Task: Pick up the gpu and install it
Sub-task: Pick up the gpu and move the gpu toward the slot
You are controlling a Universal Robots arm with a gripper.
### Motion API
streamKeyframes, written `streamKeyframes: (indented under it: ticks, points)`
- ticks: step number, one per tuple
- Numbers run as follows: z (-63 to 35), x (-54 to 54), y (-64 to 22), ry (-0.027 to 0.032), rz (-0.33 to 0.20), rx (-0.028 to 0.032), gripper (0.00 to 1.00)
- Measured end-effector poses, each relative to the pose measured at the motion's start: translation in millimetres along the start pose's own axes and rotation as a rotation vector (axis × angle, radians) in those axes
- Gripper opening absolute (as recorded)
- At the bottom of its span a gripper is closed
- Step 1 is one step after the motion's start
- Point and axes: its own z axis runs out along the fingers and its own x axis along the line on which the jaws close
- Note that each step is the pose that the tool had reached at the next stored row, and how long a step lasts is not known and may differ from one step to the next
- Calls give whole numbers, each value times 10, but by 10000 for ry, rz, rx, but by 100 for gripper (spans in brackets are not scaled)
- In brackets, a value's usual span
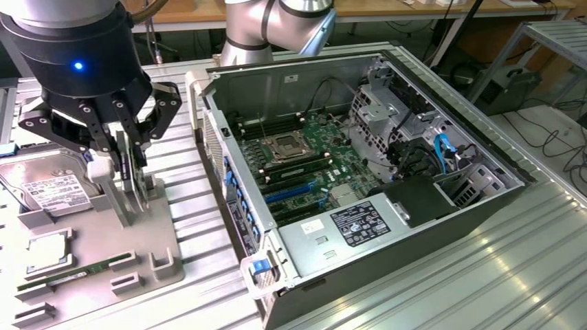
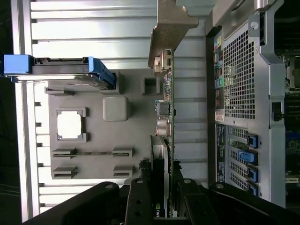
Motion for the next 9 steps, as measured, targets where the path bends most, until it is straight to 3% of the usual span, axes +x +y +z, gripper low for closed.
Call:
streamKeyframes:
  ticks: [9]
  points:
    - [-145,-5,6,7,0,1,27]
